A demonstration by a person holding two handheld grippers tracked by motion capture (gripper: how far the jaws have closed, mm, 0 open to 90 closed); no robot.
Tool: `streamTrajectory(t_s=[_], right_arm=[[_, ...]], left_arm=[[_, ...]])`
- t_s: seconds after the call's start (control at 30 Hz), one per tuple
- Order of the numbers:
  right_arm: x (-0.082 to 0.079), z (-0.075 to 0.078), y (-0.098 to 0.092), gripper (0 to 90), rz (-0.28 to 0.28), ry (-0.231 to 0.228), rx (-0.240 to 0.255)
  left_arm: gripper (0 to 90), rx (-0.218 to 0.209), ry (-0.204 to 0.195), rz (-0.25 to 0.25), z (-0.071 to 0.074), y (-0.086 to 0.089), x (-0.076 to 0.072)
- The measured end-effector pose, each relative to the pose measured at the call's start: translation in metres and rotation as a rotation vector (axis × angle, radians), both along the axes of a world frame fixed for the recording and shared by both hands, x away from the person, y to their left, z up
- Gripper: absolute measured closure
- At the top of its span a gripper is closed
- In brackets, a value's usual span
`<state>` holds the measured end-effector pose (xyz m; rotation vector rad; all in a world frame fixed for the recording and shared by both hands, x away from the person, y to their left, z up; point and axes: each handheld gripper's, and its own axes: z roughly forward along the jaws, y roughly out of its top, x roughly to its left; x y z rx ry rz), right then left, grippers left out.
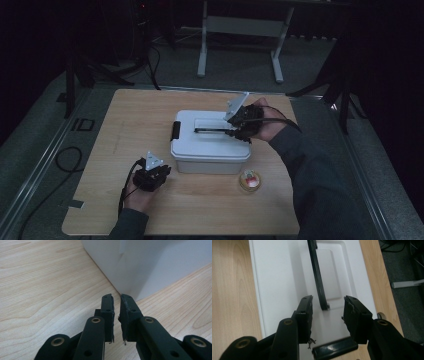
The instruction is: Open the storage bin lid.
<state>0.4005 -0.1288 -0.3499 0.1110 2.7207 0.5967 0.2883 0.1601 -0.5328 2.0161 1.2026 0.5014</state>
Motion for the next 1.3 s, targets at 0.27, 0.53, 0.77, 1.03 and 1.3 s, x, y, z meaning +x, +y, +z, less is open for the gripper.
streamTrajectory(t_s=[0.27,0.53,0.77,1.03,1.3], right_arm=[[0.003,-0.002,0.018,58.5,0.025,0.009,-0.043],[0.006,-0.005,0.035,60.7,0.044,0.022,-0.078],[0.009,-0.010,0.048,61.9,0.058,0.036,-0.101],[0.017,-0.015,0.055,65.0,0.060,0.055,-0.141],[0.026,-0.015,0.054,71.0,0.052,0.067,-0.149]], left_arm=[[81.4,-0.002,0.000,0.001,0.000,0.001,0.000],[81.4,-0.002,0.001,0.001,0.000,0.001,0.000],[81.4,-0.005,0.001,0.002,0.000,0.002,0.000],[81.4,-0.006,0.000,0.005,0.000,0.003,-0.001],[81.4,-0.003,0.005,0.000,-0.001,0.002,0.000]])
